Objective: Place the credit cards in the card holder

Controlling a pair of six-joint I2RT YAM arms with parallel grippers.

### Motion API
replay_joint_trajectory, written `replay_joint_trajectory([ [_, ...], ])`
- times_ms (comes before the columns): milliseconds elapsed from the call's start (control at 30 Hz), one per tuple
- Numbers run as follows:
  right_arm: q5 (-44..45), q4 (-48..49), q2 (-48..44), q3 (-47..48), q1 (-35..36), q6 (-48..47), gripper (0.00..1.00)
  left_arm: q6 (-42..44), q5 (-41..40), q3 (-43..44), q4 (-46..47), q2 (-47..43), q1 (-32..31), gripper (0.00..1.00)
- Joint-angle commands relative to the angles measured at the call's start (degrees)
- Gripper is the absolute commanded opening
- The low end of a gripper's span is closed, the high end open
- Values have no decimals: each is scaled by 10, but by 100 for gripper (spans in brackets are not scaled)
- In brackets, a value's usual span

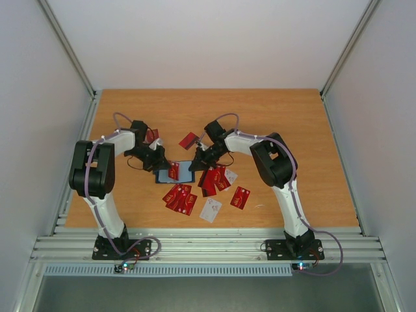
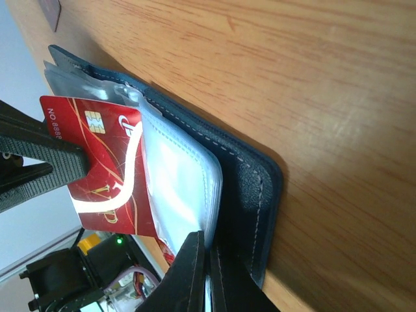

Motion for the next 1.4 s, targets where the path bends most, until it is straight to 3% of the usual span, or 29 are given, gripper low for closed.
replay_joint_trajectory([
  [0, 54, -29, 47, 3, 9, -2, 1, 27, 23, 4, -25, 22, -7, 0],
  [300, 62, -50, 53, 14, 8, -3, 1, 87, 75, -9, -15, 0, -7, 0],
  [733, 65, -67, 59, 21, 9, -10, 1, 92, 102, -43, 27, -38, 3, 0],
  [1067, 59, -73, 66, 30, 9, -12, 2, 86, 152, -65, 54, 18, 33, 0],
  [1367, 67, -83, 69, 41, 9, -17, 1, 72, 51, -54, -29, 7, 39, 0],
])
